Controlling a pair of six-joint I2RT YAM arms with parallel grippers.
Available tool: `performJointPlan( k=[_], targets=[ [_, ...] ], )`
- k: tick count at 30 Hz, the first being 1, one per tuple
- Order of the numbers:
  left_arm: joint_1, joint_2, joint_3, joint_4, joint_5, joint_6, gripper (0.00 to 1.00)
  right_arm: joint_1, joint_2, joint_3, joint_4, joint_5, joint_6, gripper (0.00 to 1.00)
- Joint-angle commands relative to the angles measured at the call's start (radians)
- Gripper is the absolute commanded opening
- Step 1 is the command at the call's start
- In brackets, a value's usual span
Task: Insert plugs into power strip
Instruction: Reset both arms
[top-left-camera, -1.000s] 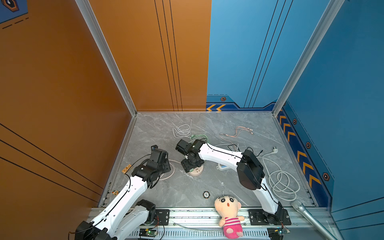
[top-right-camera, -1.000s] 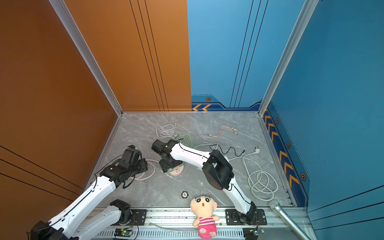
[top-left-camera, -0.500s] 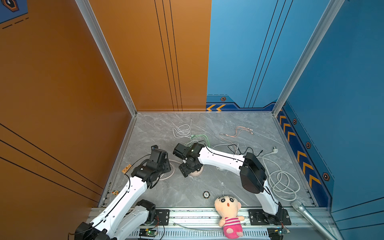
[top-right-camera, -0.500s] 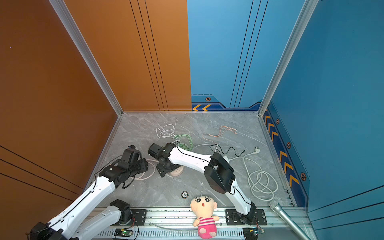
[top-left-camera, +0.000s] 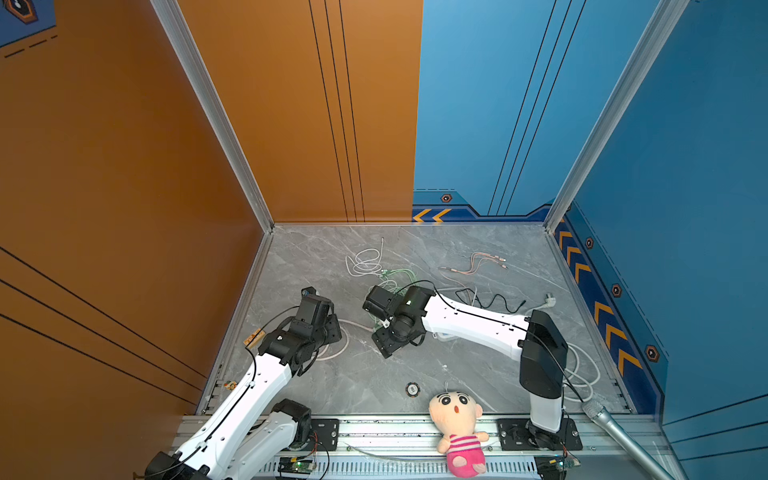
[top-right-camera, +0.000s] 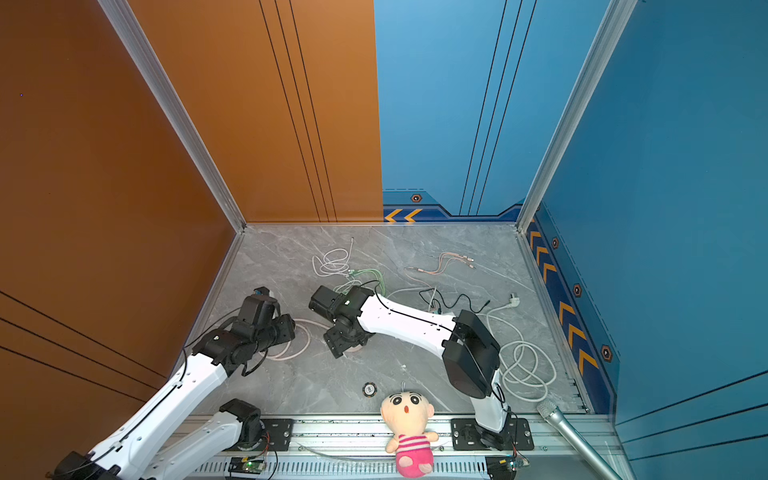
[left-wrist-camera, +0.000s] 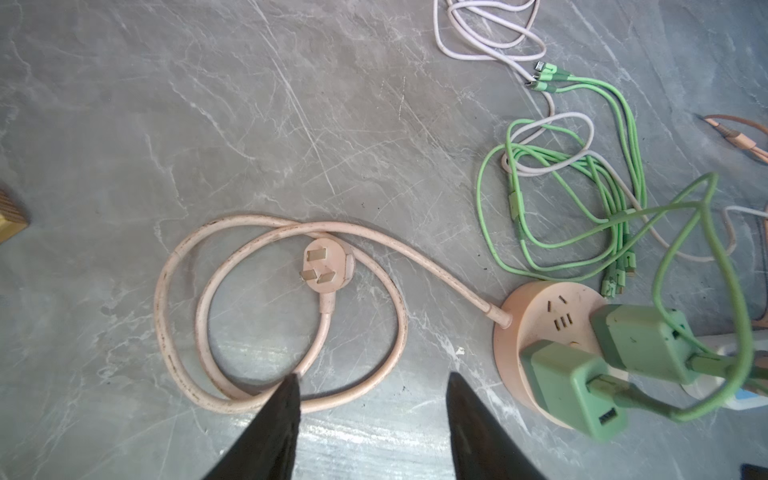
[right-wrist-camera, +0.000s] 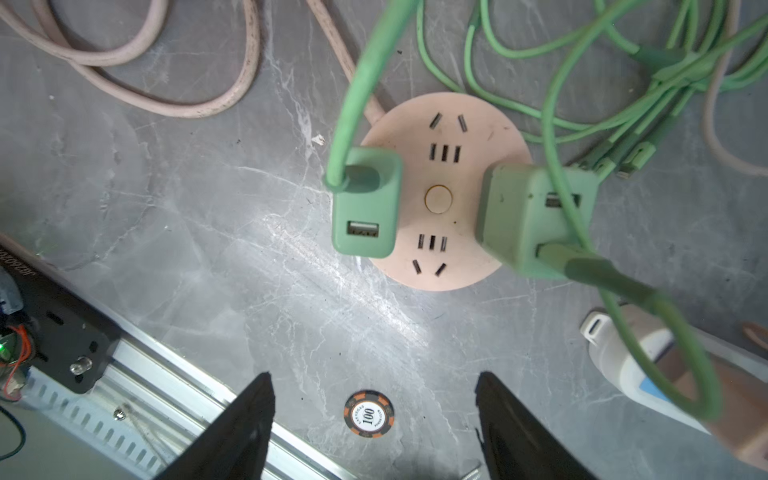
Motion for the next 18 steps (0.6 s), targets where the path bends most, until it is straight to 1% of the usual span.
performJointPlan(
  k=[1, 5, 8, 12, 14, 15, 16, 18],
  targets=[
    [0.009, 0.009, 0.059, -0.05, 0.017, 0.051, 0.59, 0.008, -0.084, -0.011, -0.032, 0.018, -0.04, 0.78],
    [0.008, 0.018, 0.123, -0.077, -0.005, 0.098, 0.59, -0.015, -0.169, -0.011, -0.033, 0.057, -0.075, 0.8],
    [0.008, 0.04, 0.184, -0.088, -0.015, 0.145, 0.6, -0.061, -0.224, -0.008, -0.033, 0.074, -0.104, 0.8],
    [0.009, 0.089, 0.268, -0.09, -0.016, 0.192, 0.61, -0.147, -0.292, -0.006, -0.032, 0.119, -0.147, 0.81],
    [0.011, 0.115, 0.304, -0.09, -0.035, 0.206, 0.62, -0.201, -0.325, -0.015, -0.021, 0.125, -0.173, 0.82],
    [0.014, 0.131, 0.323, -0.09, -0.049, 0.213, 0.63, -0.231, -0.342, -0.031, -0.004, 0.129, -0.188, 0.85],
    [0.017, 0.147, 0.337, -0.092, -0.065, 0.219, 0.65, -0.267, -0.363, -0.052, 0.021, 0.129, -0.203, 0.99],
    [0.027, 0.172, 0.378, -0.09, -0.086, 0.234, 0.71, -0.354, -0.407, -0.107, 0.084, 0.112, -0.231, 1.0]
  ],
)
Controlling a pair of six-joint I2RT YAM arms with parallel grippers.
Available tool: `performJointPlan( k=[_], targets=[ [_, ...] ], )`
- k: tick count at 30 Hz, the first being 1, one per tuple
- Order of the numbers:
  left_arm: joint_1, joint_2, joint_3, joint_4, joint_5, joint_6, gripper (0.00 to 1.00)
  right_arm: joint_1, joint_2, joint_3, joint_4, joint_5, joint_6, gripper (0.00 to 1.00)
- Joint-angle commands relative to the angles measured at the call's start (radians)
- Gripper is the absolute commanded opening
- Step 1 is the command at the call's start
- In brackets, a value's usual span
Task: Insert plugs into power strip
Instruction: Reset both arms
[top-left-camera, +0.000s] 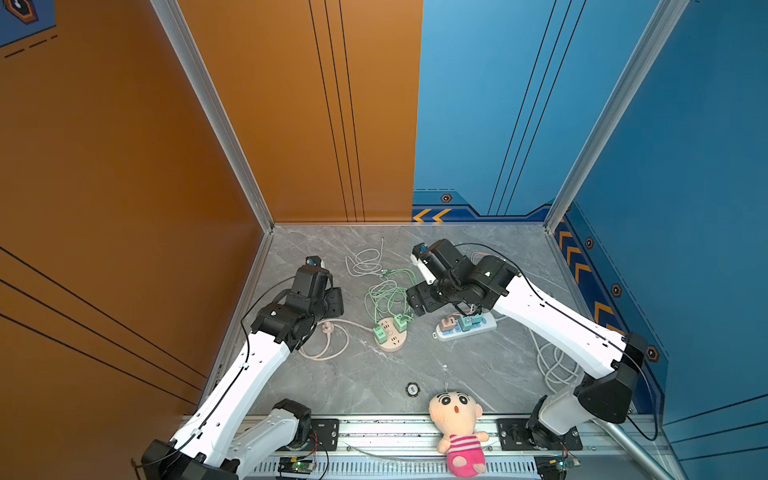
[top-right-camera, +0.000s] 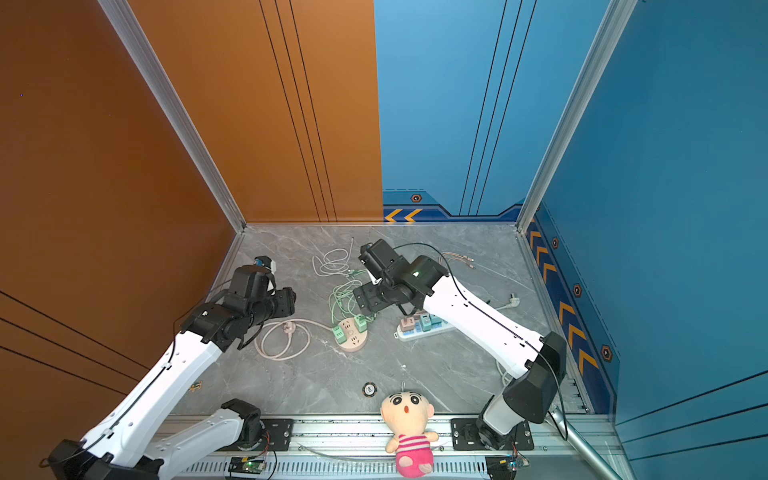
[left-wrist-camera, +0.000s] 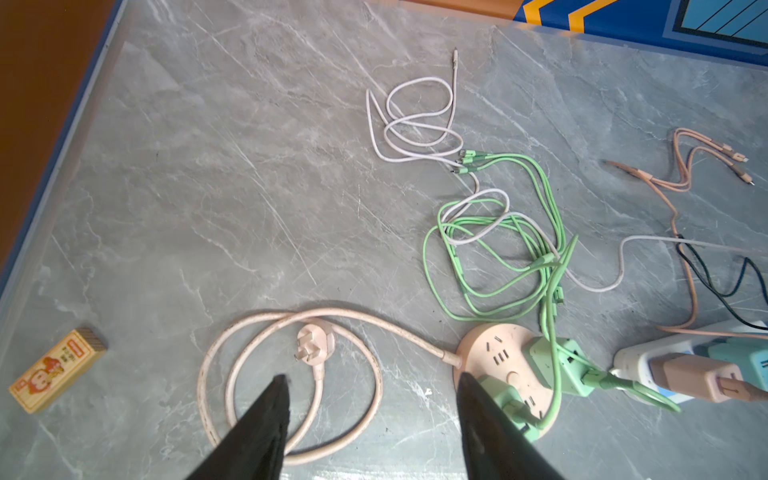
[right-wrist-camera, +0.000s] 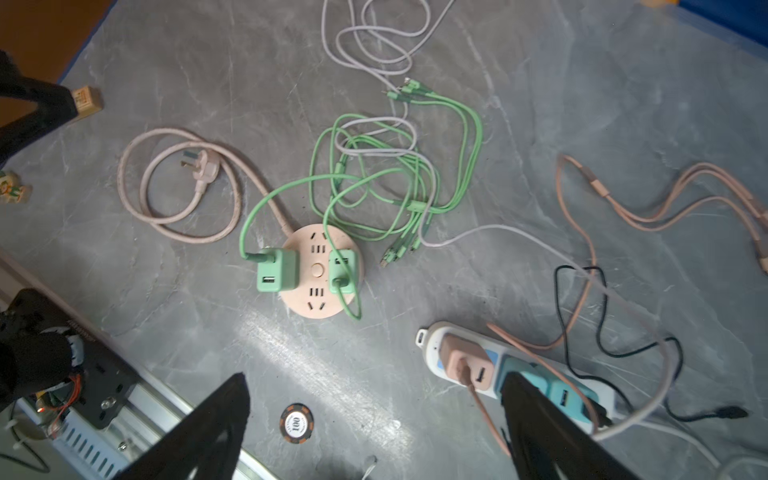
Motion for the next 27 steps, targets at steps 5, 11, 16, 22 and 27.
performJointPlan(
  k=[5, 11, 16, 22, 27],
  targets=[
    [0.063, 0.114, 0.115, -0.021, -0.139, 0.102, 0.89, -0.318, -0.196, -0.307, 0.366, -0.026, -0.077, 1.0],
    [0.19, 0.192, 0.13, 0.044, -0.066, 0.07, 0.98, -0.562, -0.254, -0.455, 0.517, -0.096, -0.103, 1.0],
    [0.269, 0.226, 0.079, 0.177, -0.061, 0.087, 0.98, -0.717, -0.211, -0.518, 0.579, -0.074, -0.124, 1.0],
    [0.345, 0.292, 0.029, 0.32, -0.055, 0.131, 0.98, -0.815, -0.186, -0.643, 0.769, -0.068, -0.101, 1.0],
    [0.382, 0.339, -0.098, 0.579, -0.089, 0.204, 0.98, -0.838, -0.17, -0.784, 1.02, -0.076, -0.098, 1.0]
  ],
)
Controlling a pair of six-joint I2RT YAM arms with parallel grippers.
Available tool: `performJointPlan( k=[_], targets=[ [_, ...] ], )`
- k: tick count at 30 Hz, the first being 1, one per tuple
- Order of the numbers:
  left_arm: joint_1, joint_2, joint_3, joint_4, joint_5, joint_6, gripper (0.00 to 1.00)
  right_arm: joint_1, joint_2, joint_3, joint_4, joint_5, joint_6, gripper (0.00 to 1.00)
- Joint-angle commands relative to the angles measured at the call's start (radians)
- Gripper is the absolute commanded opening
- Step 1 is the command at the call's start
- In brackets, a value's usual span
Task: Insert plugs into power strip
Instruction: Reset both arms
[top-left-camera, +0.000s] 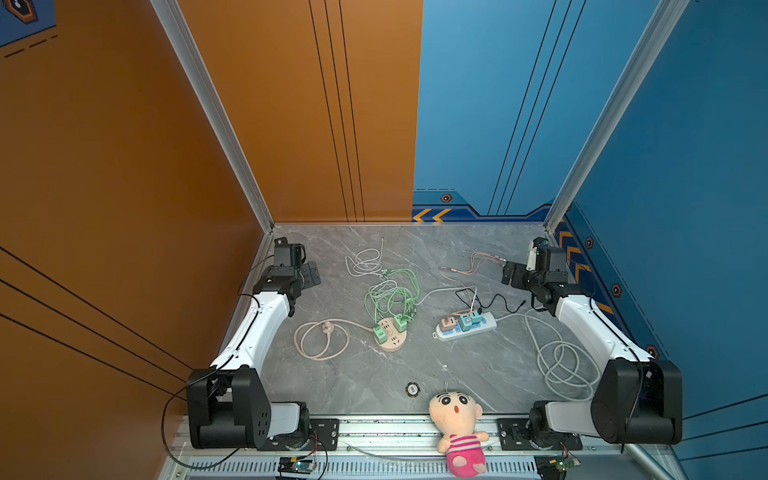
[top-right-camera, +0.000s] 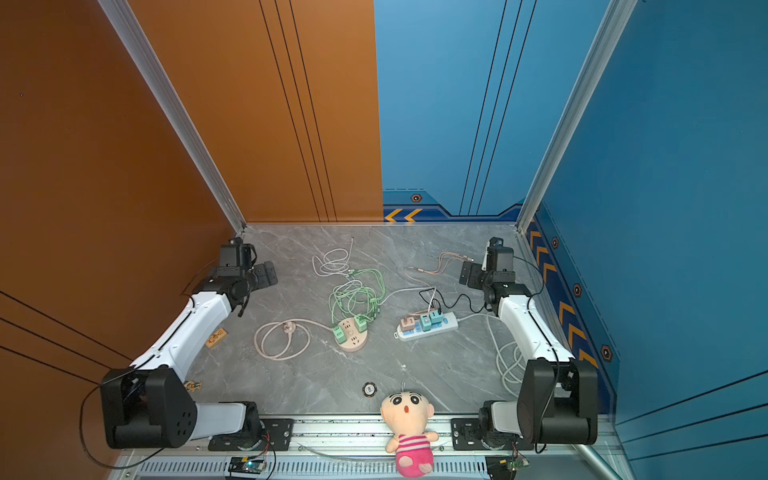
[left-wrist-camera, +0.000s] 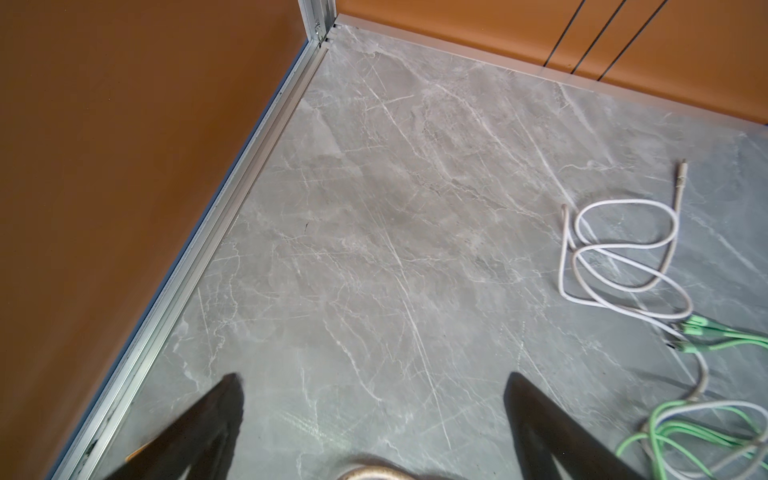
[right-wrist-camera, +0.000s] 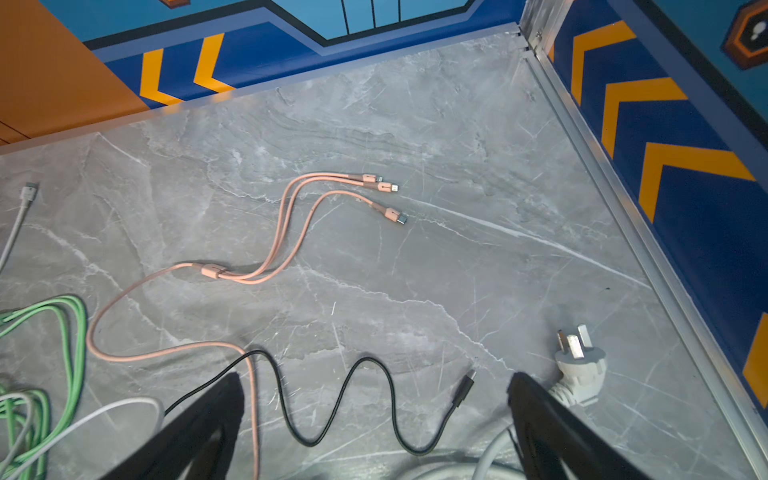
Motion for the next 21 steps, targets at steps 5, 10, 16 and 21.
performJointPlan(
  k=[5, 10, 16, 21],
  targets=[
    [0.01, 0.035, -0.244, 0.509, -0.134, 0.102, 0.98, -0.01, 0.045, -0.182, 0.436, 0.025, -0.008, 1.0],
    [-0.03, 0.042, -0.3, 0.585, -0.215, 0.189, 0.98, -0.009, 0.058, -0.236, 0.496, 0.028, -0.042, 1.0],
    [-0.054, 0.06, -0.35, 0.646, -0.23, 0.222, 0.98, 0.005, 0.074, -0.332, 0.637, 0.049, -0.08, 1.0],
    [-0.122, 0.099, -0.445, 0.834, -0.273, 0.284, 0.98, 0.058, 0.123, -0.437, 0.858, 0.137, -0.119, 1.0]
  ],
)
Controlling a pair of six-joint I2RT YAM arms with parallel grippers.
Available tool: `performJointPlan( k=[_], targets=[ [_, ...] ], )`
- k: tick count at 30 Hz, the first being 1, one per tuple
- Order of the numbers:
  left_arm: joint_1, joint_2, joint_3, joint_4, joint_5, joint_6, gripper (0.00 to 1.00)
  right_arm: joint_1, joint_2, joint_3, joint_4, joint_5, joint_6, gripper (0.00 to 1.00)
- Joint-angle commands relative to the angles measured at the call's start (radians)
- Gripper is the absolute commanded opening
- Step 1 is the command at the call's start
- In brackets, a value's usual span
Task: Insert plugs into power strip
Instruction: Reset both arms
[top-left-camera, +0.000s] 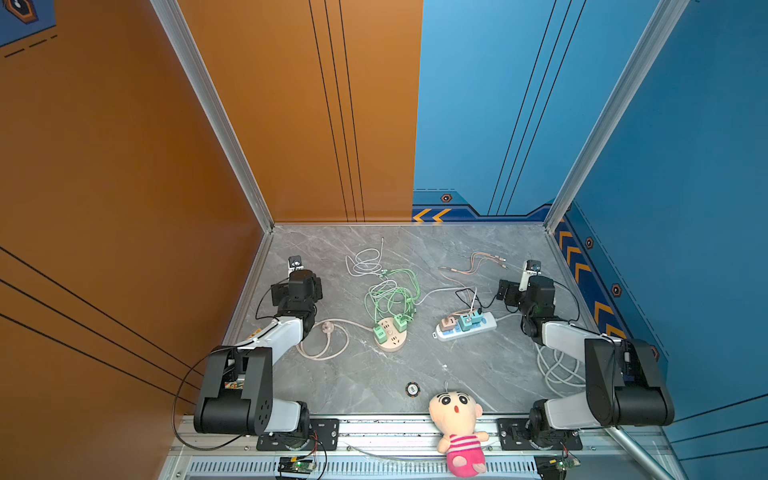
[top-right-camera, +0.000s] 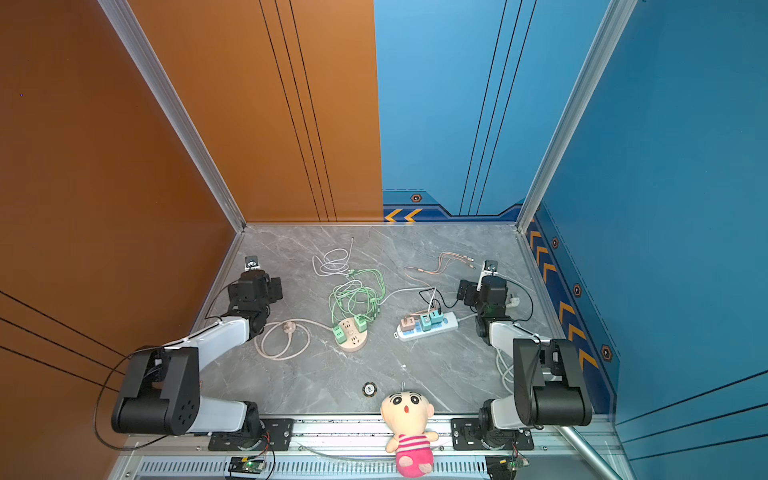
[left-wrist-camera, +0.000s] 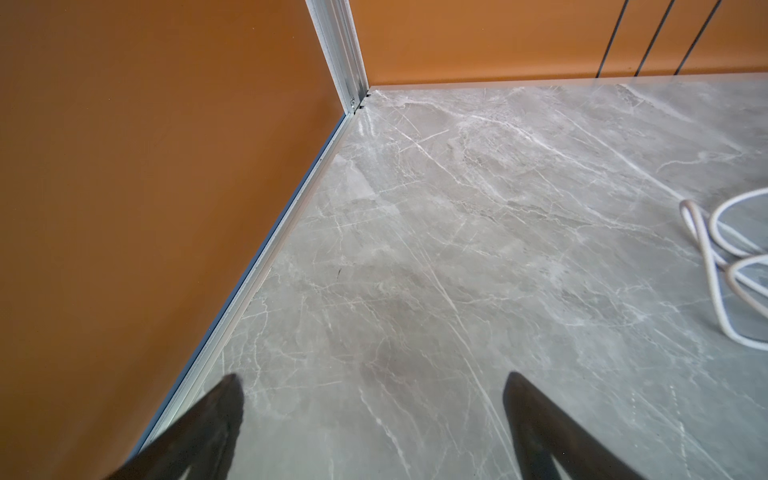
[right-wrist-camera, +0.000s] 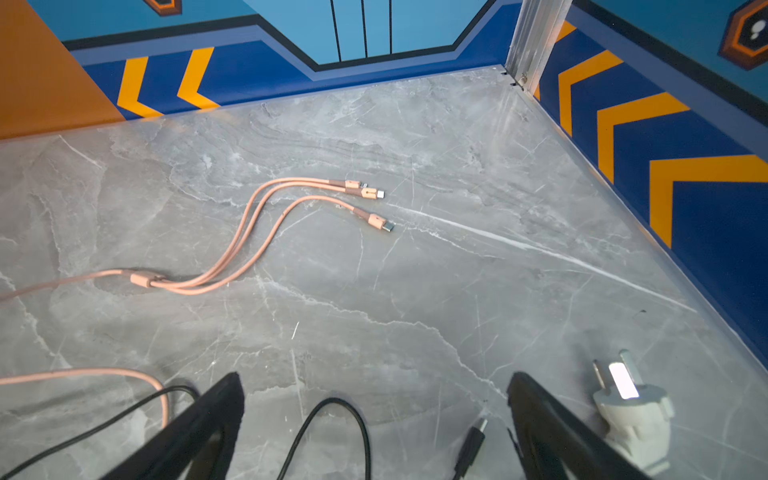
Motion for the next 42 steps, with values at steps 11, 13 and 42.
performJointPlan(
  k=[11, 13, 42],
  targets=[
    [-0.148, 0.092, -0.031, 0.162, -0.036, 0.146, 0.98, 0.051, 0.085, -0.184, 0.475, 0.036, -0.084, 1.0],
    [-0.156, 0.099, -0.038, 0.2, 0.006, 0.13, 0.98, 0.049, 0.08, -0.173, 0.447, 0.03, -0.087, 1.0],
    [-0.015, 0.15, -0.216, 0.577, 0.173, 0.004, 0.98, 0.022, 0.086, -0.118, 0.349, 0.037, -0.05, 1.0]
  ],
)
